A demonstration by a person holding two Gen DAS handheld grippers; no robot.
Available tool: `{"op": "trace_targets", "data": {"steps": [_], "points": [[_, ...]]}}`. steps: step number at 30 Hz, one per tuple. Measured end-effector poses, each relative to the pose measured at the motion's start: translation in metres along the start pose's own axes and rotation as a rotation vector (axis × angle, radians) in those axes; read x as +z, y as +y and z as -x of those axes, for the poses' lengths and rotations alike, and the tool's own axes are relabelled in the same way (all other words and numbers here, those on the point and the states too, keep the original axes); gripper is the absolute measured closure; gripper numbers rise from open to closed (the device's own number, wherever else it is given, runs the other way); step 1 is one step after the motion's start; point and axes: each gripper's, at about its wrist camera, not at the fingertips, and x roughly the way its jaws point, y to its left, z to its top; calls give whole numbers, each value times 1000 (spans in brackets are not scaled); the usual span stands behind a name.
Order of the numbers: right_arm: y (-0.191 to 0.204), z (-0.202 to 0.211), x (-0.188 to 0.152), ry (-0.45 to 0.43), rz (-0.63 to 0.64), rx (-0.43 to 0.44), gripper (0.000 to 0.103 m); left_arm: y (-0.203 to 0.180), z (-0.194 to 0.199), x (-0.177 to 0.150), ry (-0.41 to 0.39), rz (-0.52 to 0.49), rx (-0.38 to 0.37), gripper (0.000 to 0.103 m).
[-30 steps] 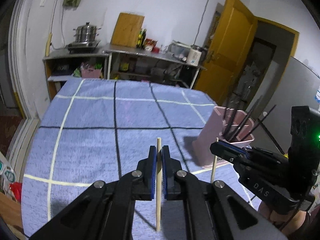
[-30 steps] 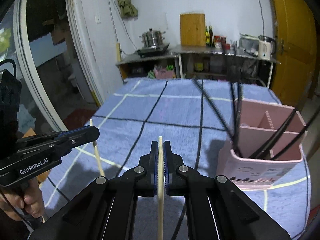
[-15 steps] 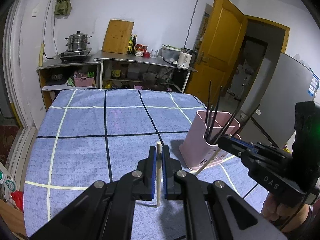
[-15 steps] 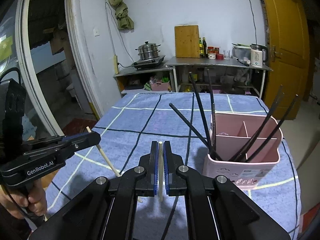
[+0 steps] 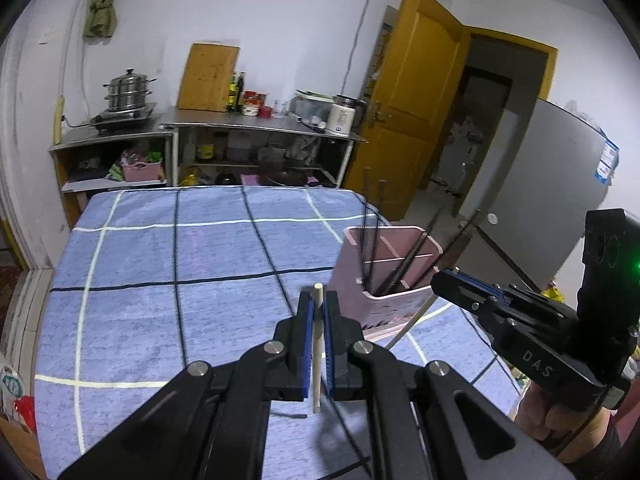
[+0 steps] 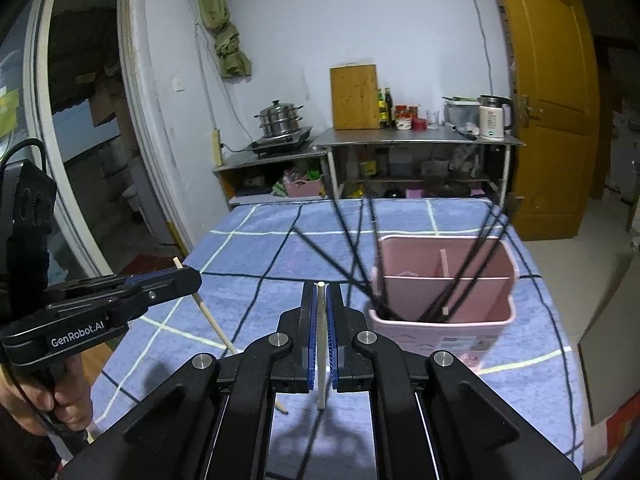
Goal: Organize utensils
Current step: 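Lift both wooden chopsticks upright and carry them over the pink holder, then lower the wooden chopsticks into the holder and open both tools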
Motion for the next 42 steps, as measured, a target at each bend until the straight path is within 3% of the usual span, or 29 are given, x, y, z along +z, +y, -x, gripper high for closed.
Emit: {"op": "trace_targets", "data": {"steps": [7,14,26,34,42], "points": [[-25,19,5,-24,-41,-40,98,-36,-12,16,0,-49,-64,97],[-49,39,32,-93,-65,-75,98,-58,-16,52,-40,-79,-101,97],[-69,47,80,-201,-82,-94,98,-72,-31,103,-109,-104,-105,97],[-77,28,86,-212,-88,-94,98,-67,-53,108,-102,-100,-96,97],[-82,3,67,-174,-84,-103,98,-67,-77,89,-62,-121,-94,97]]}}
